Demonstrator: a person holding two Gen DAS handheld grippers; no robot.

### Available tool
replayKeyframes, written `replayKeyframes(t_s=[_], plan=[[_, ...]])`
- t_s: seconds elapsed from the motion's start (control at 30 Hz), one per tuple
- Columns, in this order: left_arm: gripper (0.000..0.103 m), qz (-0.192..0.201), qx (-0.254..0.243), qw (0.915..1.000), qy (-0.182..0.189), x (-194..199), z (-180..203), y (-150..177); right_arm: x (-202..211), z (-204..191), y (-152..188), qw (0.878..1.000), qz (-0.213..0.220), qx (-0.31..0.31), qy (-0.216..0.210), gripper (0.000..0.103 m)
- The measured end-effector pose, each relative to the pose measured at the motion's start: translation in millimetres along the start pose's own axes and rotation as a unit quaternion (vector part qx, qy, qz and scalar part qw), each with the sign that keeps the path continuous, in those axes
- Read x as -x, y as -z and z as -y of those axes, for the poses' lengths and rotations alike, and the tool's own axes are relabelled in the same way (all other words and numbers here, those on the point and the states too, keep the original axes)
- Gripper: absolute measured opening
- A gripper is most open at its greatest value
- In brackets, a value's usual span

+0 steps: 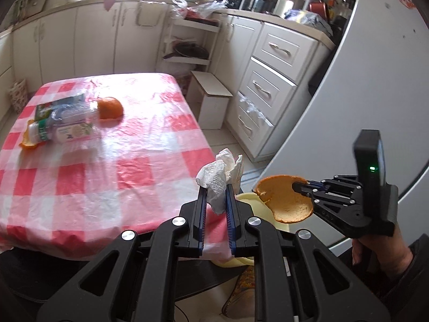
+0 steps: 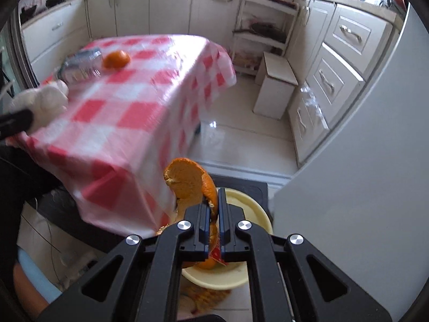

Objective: Collect trash
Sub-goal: 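Open the right gripper over the yellow basin while the left gripper releases the tissue there, then bring both empty tools back over the table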

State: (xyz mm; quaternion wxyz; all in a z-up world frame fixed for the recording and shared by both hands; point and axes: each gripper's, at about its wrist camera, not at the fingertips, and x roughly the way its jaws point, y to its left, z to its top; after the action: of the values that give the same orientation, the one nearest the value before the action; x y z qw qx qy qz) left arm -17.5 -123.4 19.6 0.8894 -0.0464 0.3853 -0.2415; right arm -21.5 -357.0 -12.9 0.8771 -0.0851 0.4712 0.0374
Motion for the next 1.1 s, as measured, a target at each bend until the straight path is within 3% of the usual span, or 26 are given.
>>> replayKeyframes(t_s=[0.3, 0.33, 0.37, 0.4, 0.47, 0.53, 0.57, 0.67, 0.73, 0.8, 0.83, 0.87, 0.9, 1.1], plan=[[0.013, -0.044, -0.044, 0.9980, 0.015, -43.9, 45.0, 13.0, -50.0, 30.1, 10.6, 0.994, -0.104, -0.036, 0.013, 0.008], [0.013, -0.048, -0.048, 0.9976, 0.017, -48.6, 50.3, 13.4, -57.5, 35.6, 10.9, 0.992, -0.120, -0.050, 0.003, 0.016], [0.013, -0.050, -0.051, 0.9973, 0.018, -52.2, 53.4, 13.6, -60.4, 41.0, 11.0, 0.990, -0.124, -0.065, 0.000, 0.036], [0.013, -0.053, -0.054, 0.9970, 0.019, -56.1, 57.5, 14.4, -59.3, 45.5, 10.2, 0.990, -0.119, -0.077, 0.001, 0.042], [0.013, -0.060, -0.059, 0.9962, 0.022, -65.3, 66.0, 16.1, -51.0, 59.0, 9.8, 0.989, -0.096, -0.116, -0.010, 0.045], [0.013, -0.068, -0.063, 0.9954, 0.023, -75.7, 74.2, 19.0, -35.1, 78.4, 9.2, 0.983, -0.056, -0.171, -0.025, 0.046], [0.013, -0.072, -0.063, 0.9951, 0.023, -80.3, 77.5, 19.8, -27.7, 84.4, 8.6, 0.981, -0.038, -0.188, -0.029, 0.052], [0.013, -0.089, -0.060, 0.9939, 0.026, -101.2, 92.3, 20.9, 4.2, 100.1, 8.3, 0.968, 0.050, -0.240, -0.051, 0.065], [0.013, -0.104, -0.055, 0.9925, 0.033, -117.7, 102.7, 19.0, 21.2, 102.6, 7.5, 0.962, 0.096, -0.249, -0.048, 0.066], [0.019, -0.131, -0.049, 0.9889, 0.049, -140.9, 113.5, 17.1, 30.7, 101.4, 7.6, 0.959, 0.124, -0.249, -0.047, 0.067], [0.028, -0.138, -0.050, 0.9879, 0.049, -146.8, 116.7, 16.6, 34.3, 101.1, 7.8, 0.958, 0.137, -0.248, -0.046, 0.068], [0.038, -0.143, -0.051, 0.9874, 0.043, -153.6, 121.4, 17.0, 34.1, 101.3, 6.4, 0.958, 0.140, -0.248, -0.045, 0.068], [0.041, -0.143, -0.049, 0.9877, 0.040, -155.0, 122.5, 17.8, 33.7, 101.8, 6.4, 0.957, 0.143, -0.248, -0.045, 0.069], [0.051, -0.116, -0.032, 0.9920, 0.038, -128.0, 108.8, 16.0, 23.5, 107.3, 4.5, 0.953, 0.138, -0.263, -0.053, 0.072]])
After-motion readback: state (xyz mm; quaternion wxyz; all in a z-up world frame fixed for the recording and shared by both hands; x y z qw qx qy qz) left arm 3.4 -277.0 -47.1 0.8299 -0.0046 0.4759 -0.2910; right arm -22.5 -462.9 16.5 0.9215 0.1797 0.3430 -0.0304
